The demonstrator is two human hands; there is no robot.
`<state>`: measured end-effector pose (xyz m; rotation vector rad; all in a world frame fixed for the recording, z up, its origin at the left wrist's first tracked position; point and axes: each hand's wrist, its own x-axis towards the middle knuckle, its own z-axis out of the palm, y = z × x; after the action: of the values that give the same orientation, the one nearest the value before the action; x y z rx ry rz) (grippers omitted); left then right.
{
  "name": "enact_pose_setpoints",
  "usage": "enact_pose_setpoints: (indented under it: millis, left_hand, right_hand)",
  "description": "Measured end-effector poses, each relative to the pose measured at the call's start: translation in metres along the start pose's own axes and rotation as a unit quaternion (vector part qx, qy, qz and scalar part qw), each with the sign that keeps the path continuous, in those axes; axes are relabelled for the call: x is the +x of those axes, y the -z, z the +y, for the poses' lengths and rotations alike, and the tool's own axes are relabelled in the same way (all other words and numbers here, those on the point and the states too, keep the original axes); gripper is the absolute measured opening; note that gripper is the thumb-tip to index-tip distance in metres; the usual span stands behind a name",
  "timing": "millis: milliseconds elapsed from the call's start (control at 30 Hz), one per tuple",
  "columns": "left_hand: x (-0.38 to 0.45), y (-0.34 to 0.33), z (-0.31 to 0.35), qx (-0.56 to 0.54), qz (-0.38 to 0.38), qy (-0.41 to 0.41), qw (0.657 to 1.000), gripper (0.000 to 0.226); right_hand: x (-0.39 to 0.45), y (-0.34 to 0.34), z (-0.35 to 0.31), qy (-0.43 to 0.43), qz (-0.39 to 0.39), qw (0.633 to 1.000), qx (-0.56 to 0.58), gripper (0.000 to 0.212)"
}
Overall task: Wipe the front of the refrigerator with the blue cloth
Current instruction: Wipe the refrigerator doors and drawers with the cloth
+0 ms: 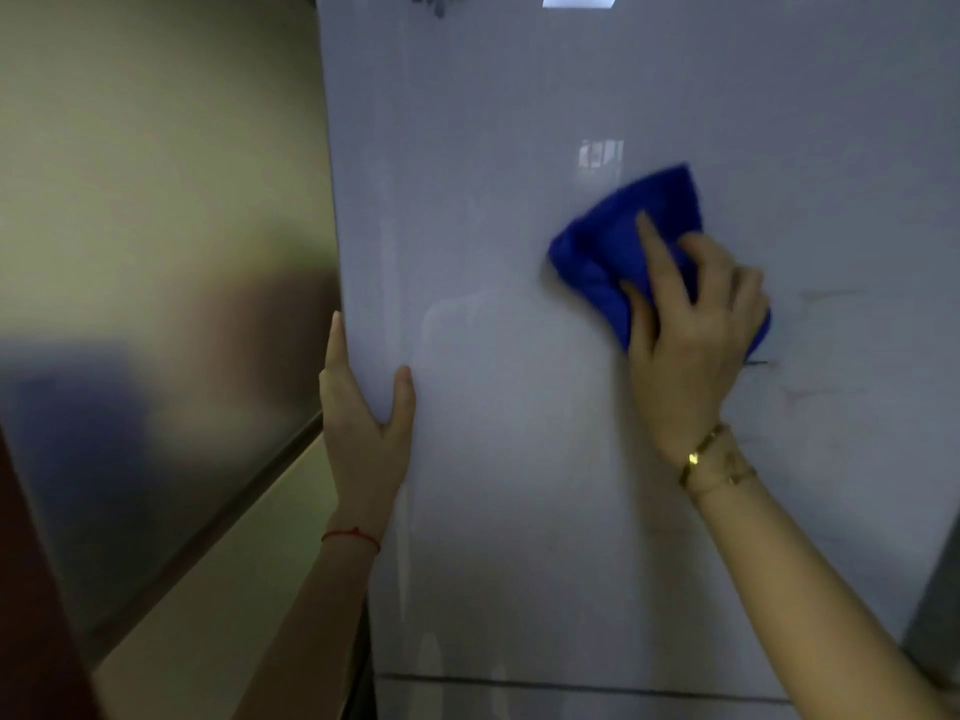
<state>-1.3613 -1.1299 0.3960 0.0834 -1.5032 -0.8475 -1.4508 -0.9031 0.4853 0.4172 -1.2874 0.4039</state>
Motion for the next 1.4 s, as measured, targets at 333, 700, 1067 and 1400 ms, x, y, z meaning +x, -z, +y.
enact_pose_setpoints:
  millis: [333,700,1067,1400]
  left_hand:
    - [0.003,-0.006,0.006,0.001,0.01,0.016,1.0,0.076]
    - [-0.001,-0.003,-0.001,0.012,-0.016,0.012,1.0,0.077]
    - [-0.005,0.002,-0.007,0.011,-0.028,-0.004,1.0,0.076]
    - [-0.003,0.002,-0.01,0.017,-0.028,-0.004,0.999,0.075]
  right_hand:
    - [-0.061,0.024,0.003,0.182,-0.094,0.979,0.014,0.051]
    - [-0.126,0.036,-0.027,0.261,-0.114,0.956,0.064,0.039]
    - [-0.112,0.026,-0.032,0.175,-0.065,0.981,0.045,0.04]
    - [-0.059,0.013,-0.012,0.156,-0.017,0.987,0.026,0.045]
